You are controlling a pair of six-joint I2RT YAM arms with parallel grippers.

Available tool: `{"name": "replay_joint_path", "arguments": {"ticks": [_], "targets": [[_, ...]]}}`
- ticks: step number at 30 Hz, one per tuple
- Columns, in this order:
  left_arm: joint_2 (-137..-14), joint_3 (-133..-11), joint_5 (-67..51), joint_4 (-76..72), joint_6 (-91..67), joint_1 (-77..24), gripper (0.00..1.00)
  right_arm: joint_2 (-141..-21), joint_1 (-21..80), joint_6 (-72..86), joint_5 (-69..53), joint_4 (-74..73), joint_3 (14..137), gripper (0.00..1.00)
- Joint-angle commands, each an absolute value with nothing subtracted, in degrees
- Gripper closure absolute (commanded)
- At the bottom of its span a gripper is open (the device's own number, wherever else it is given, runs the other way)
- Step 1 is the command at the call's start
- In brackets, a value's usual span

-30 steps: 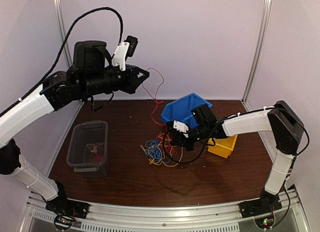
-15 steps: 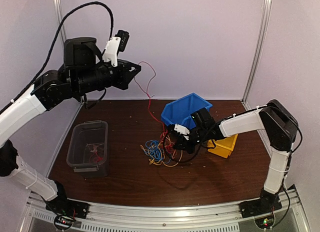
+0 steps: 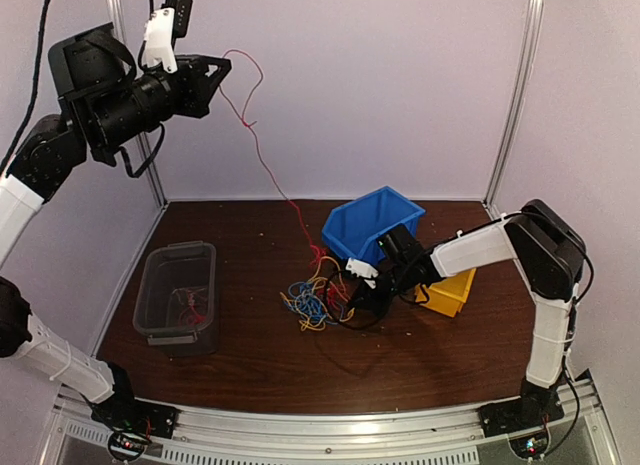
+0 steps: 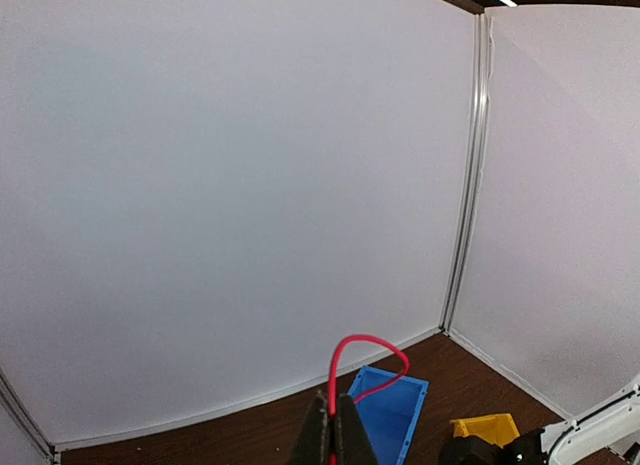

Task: Untangle the cables

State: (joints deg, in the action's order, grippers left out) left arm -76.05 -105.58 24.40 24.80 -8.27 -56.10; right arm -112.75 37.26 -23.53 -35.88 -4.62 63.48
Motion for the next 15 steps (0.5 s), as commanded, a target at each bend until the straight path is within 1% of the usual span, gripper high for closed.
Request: {"name": "replay_joint_path", "arguments": {"ticks": [1, 15], "targets": [[-73.9, -108.2, 29.6, 25.3, -4.3, -56.2, 1.0, -113.9, 37.2, -22.8, -34.2, -5.9, 64.8, 1.0], [-68.4, -107.5, 36.8, 26.1, -1.2, -56.2, 1.0, -113.3, 37.3, -23.4, -34.2, -6.0, 64.4, 1.0]]}}
